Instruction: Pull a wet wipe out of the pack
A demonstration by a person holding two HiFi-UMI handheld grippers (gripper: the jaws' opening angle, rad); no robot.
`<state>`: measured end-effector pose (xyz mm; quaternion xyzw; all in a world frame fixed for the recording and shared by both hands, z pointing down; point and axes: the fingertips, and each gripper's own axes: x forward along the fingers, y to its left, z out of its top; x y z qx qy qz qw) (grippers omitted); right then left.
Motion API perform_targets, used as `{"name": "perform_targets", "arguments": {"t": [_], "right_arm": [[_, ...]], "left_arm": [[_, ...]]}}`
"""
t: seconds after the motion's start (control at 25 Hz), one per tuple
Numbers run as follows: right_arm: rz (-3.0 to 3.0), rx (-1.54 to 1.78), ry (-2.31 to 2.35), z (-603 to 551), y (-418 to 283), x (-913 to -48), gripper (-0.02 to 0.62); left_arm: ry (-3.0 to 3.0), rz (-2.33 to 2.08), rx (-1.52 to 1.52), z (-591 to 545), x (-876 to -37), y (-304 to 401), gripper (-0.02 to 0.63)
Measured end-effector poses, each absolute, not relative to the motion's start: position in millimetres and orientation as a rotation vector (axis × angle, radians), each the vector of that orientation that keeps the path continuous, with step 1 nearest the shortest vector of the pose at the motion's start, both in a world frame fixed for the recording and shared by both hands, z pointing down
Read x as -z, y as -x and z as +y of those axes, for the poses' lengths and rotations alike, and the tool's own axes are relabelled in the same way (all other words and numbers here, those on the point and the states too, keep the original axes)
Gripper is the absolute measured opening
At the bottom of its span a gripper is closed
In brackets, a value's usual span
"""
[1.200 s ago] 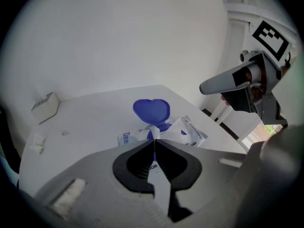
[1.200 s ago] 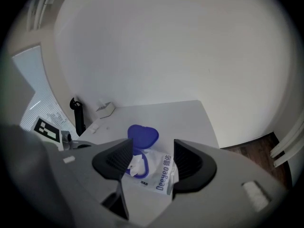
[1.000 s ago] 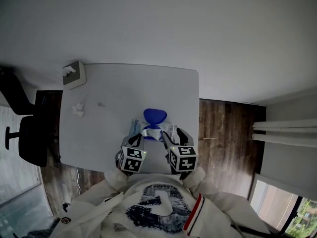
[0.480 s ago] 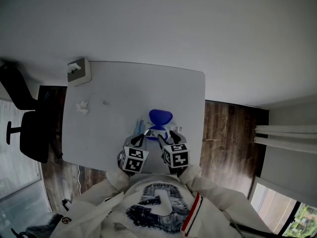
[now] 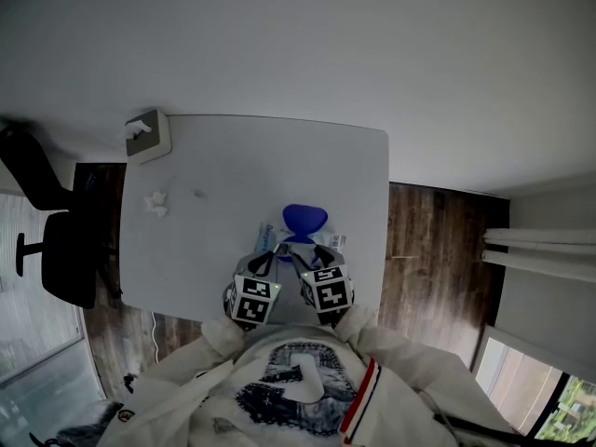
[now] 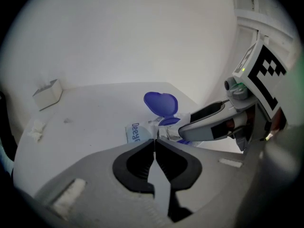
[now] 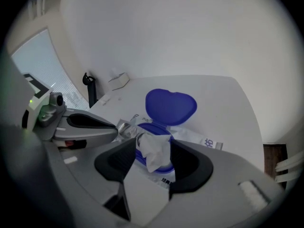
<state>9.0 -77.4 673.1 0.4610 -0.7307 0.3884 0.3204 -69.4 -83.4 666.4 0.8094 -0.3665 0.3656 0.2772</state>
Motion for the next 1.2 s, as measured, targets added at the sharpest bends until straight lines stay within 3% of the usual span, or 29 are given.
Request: {"name": "perform_targets", "arguments": {"t": [0.64,1.2], "right_arm": [[-1.891,-1.013,-1.180,-74,2,-686,0.200],[-1.878,-0.964,-1.194,-71,-1,-691,0.092]], "left_arm": [[-2.164,-0.973,-0.973,-79,-669,71,0.020],[-2.169,-0.974,-0.982,-77,-668,72,0.020]]}}
